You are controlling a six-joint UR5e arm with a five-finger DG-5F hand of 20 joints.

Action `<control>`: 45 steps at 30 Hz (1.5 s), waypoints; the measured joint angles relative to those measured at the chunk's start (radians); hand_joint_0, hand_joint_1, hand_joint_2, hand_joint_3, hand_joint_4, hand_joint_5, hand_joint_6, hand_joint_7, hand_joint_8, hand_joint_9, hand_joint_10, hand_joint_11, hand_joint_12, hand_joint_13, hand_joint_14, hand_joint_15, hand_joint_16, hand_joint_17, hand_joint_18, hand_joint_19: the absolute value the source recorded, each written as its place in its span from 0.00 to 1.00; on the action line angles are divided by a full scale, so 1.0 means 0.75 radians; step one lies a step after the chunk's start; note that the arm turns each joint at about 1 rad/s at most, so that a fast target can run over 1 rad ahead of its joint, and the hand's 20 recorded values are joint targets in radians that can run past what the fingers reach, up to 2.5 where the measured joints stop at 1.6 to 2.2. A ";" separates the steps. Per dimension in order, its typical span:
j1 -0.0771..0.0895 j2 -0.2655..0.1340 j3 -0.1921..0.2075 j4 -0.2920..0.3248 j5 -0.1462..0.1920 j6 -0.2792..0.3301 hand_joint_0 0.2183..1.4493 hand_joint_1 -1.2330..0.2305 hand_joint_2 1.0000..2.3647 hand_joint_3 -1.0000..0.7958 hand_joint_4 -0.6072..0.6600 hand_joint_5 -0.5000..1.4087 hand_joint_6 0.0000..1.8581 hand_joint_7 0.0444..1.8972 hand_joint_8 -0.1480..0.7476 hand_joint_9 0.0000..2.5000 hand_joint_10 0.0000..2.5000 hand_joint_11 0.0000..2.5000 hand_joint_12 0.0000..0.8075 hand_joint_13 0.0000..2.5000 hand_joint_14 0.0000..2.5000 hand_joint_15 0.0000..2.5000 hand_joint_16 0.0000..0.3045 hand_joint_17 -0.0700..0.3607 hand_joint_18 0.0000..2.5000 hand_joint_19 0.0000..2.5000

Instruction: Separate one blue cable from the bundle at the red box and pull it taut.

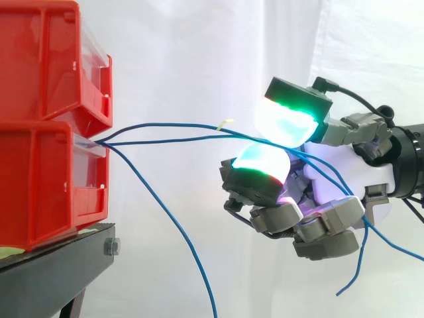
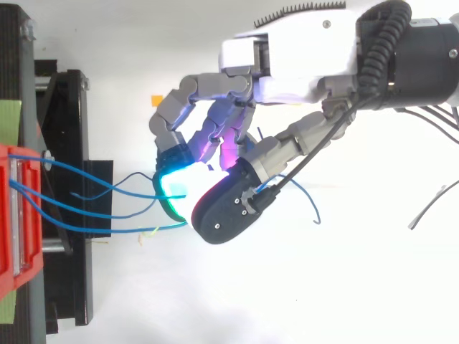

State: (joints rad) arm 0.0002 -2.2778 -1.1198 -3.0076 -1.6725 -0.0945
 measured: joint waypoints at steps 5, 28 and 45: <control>0.000 0.000 0.000 0.017 0.000 0.001 0.36 0.34 0.01 0.38 0.47 0.21 0.47 0.58 0.58 0.31 0.00 0.49 0.49 0.38 0.01 0.44 0.14 0.38 0.41 0.38; 0.001 0.000 -0.002 0.024 0.001 -0.005 0.36 0.35 0.01 0.37 0.49 0.21 0.47 0.59 0.58 0.30 0.00 0.48 0.44 0.40 0.01 0.43 0.12 0.35 0.37 0.24; 0.006 0.000 -0.002 0.046 0.001 -0.011 0.36 0.35 0.01 0.37 0.48 0.21 0.47 0.58 0.58 0.29 0.00 0.51 0.45 0.40 0.11 0.56 0.14 0.39 0.38 0.33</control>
State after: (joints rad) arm 0.0050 -2.2780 -1.1213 -2.9734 -1.6721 -0.1024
